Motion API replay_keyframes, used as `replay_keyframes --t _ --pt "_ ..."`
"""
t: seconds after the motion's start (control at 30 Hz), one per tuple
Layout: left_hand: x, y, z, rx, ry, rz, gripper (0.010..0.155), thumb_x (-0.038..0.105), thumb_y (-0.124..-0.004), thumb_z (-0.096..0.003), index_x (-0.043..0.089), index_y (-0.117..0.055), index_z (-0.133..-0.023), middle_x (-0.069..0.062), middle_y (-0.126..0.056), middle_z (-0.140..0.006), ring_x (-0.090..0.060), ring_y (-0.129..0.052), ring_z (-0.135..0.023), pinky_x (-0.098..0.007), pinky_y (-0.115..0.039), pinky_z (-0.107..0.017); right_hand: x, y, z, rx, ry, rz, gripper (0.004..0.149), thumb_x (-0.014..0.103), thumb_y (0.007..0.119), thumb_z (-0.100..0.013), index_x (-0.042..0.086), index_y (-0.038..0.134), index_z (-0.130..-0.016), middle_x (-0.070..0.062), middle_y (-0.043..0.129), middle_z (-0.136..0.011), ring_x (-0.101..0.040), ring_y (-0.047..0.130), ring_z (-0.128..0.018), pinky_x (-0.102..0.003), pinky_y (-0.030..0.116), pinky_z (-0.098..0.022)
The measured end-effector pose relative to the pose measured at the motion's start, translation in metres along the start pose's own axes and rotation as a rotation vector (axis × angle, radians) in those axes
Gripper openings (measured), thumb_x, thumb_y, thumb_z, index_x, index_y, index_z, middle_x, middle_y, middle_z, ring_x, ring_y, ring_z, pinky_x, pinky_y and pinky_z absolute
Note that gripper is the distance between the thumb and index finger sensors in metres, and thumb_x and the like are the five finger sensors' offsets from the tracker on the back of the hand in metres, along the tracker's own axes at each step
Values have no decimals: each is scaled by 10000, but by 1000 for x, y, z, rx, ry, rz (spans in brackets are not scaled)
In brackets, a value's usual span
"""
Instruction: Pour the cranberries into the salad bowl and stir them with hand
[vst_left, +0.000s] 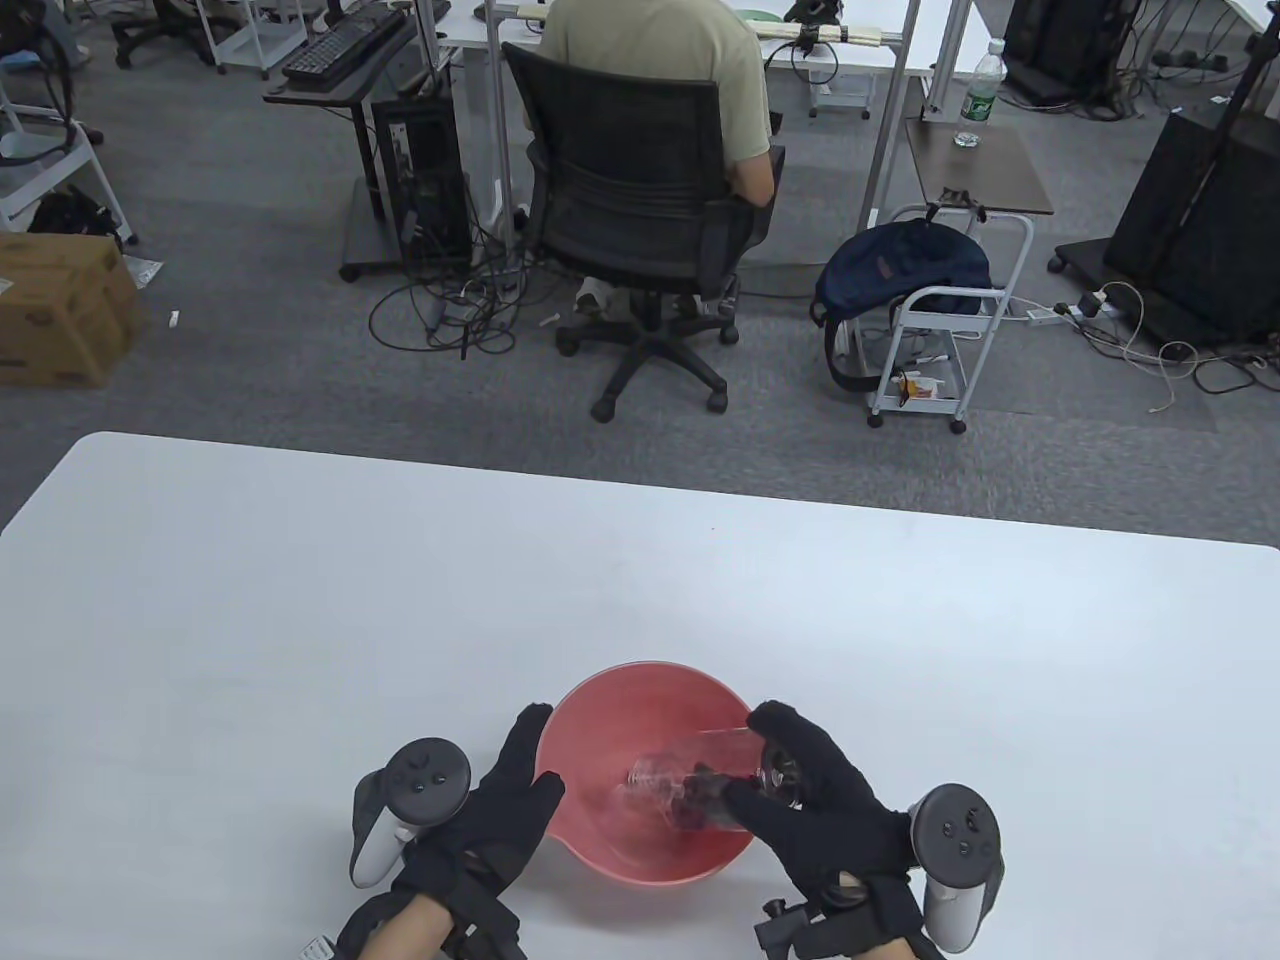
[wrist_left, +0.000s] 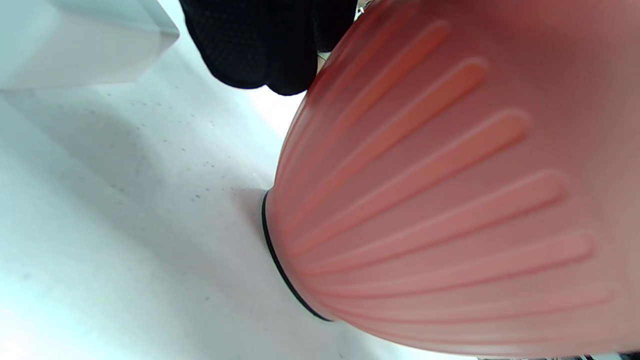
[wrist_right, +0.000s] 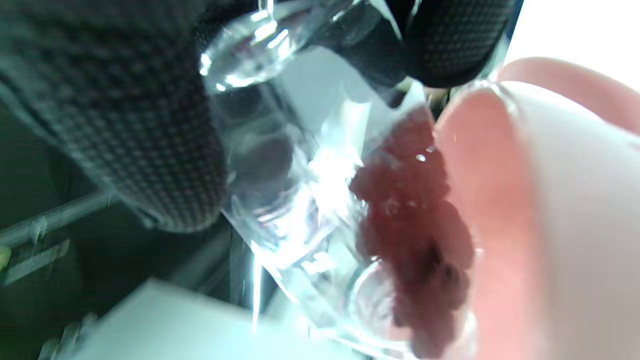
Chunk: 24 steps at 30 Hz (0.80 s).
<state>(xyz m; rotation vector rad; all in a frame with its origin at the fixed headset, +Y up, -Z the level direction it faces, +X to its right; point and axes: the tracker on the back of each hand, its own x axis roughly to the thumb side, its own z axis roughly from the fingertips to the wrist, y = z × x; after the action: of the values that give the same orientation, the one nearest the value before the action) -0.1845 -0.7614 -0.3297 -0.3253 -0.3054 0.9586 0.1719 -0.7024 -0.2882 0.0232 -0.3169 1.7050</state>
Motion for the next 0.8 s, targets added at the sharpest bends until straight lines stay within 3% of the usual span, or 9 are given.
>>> replay_keyframes --t 0.1,0.2,0.3,0.37,0.47,0.57,0.67,0.73,0.8 --pt "-1 0 1 1 -2 5 728 647 -503 -615 345 -108 -1147 -83 -431 -1252 -319 -701 -1056 -412 -707 -745 1 -2 -5 187 -46 117 700 580 1064 -297 482 742 -911 47 805 -1031 -240 775 -840 -413 805 -554" --pt "1 0 1 2 -1 2 729 647 -498 -615 342 -104 -1147 -84 -427 -1252 -318 -699 -1057 -411 -705 -747 0 2 0 -29 -17 37 696 502 1105 -264 431 805 -888 -7 828 -1013 -291 776 -823 -466 791 -527" --pt "0 0 1 1 -2 9 730 647 -503 -614 343 -109 -1148 -86 -433 -1249 -318 -702 -1054 -413 -707 -744 -1 5 -2 191 -55 101 699 576 1062 -315 463 737 -923 33 790 -1042 -252 767 -844 -418 801 -548" --pt "1 0 1 2 0 5 731 650 -498 -614 342 -104 -1147 -88 -426 -1250 -319 -699 -1054 -412 -705 -746 4 9 4 -20 -53 64 693 514 1091 -283 434 784 -899 1 815 -1023 -288 770 -833 -462 790 -531" --pt "1 1 1 2 -2 8 729 649 -502 -614 343 -111 -1148 -87 -433 -1249 -316 -703 -1053 -412 -706 -745 3 8 1 131 -74 154 695 587 1061 -288 471 756 -902 43 818 -1020 -239 793 -825 -408 819 -530" --pt "2 0 2 5 -1 2 730 647 -500 -614 339 -109 -1147 -89 -430 -1248 -319 -703 -1052 -412 -706 -746 0 8 2 -8 -36 69 693 523 1093 -275 429 792 -892 1 820 -1013 -281 781 -818 -456 797 -520" --pt "2 1 2 6 -1 9 726 642 -502 -615 339 -114 -1148 -91 -435 -1247 -318 -705 -1050 -414 -706 -744 -3 6 1 110 -48 126 692 594 1057 -301 463 751 -909 42 810 -1024 -237 787 -825 -406 812 -533" --pt "2 0 2 5 1 9 728 644 -497 -615 339 -108 -1149 -92 -429 -1247 -319 -700 -1052 -413 -705 -746 -2 8 4 -46 -33 74 694 534 1086 -284 425 783 -899 5 815 -1018 -275 776 -820 -453 789 -530" --pt "1 1 2 6 -1 5 725 643 -497 -616 338 -112 -1149 -90 -432 -1247 -314 -704 -1051 -414 -706 -745 1 6 1 42 -61 201 689 575 1072 -275 459 778 -888 39 828 -1006 -241 797 -811 -419 812 -522"
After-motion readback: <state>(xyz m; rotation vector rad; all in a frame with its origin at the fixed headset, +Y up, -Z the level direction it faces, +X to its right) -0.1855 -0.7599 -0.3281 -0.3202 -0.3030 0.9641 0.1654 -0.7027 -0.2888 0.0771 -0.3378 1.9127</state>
